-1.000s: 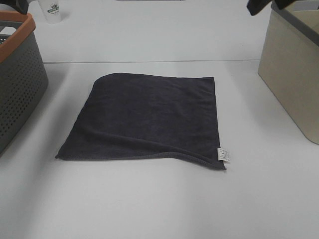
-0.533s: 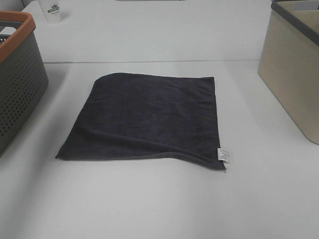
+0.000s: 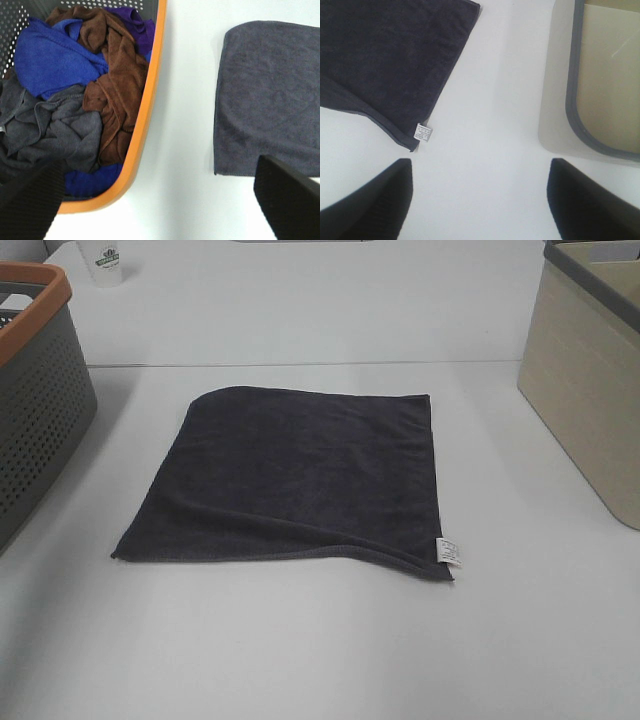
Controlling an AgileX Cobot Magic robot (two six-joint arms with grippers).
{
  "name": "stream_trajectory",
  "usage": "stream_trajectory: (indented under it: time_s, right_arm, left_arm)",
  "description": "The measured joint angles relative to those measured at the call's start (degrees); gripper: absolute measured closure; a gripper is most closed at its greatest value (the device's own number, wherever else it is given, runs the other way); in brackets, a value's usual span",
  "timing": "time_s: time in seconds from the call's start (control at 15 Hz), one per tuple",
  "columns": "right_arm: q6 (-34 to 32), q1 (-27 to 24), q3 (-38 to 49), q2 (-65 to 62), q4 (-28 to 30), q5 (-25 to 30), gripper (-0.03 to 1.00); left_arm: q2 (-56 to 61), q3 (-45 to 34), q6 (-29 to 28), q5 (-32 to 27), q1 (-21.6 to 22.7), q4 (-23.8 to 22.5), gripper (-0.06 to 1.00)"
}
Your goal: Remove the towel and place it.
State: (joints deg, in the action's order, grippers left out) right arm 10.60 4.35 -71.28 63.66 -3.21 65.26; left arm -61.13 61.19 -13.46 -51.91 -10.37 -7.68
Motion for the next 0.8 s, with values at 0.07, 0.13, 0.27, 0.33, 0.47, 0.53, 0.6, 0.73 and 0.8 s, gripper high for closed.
stream_trajectory:
  time_s: [0.07,0.13,0.27,0.33,0.47,0.53,0.6,0.73,0.8]
  right_arm:
    - [0.00,0.00,4.53,-3.44,-0.06,-2.35,0.23]
    - [0.00,0.00,8.94,-7.22,-0.06,-4.81,0.23]
    - [0.00,0.00,17.36,-13.46,-0.11,-8.42,0.23]
    - [-0.06,0.00,20.63,-16.50,-0.11,-9.57,0.23]
    - [-0.06,0.00,26.36,-21.60,-0.11,-10.08,0.23]
    - [-0.06,0.00,29.05,-23.84,-0.11,-10.08,0.23]
    - [-0.06,0.00,31.28,-25.90,-0.17,-10.43,0.23]
    - [-0.06,0.00,36.50,-30.77,-0.17,-11.17,0.23]
    - [-0.06,0.00,38.16,-32.43,-0.17,-11.40,0.23]
  left_arm:
    - [3.90,-4.01,-0.23,0.80,0.00,0.06,-0.02]
    - [7.56,-7.39,-0.23,1.15,0.00,0.11,-0.02]
    - [15.07,-13.64,-0.29,1.55,0.00,0.17,-0.02]
    - [19.31,-16.10,-0.29,1.60,0.00,0.17,-0.02]
    - [27.22,-20.11,-0.29,1.60,0.00,0.17,-0.02]
    - [30.77,-21.72,-0.29,1.43,0.00,0.23,-0.02]
    - [34.61,-22.98,-0.29,1.26,0.00,0.23,-0.02]
    - [41.71,-25.55,-0.29,-0.23,0.00,0.74,-0.03]
    - [43.77,-26.59,-0.29,-1.32,0.00,1.49,-0.03]
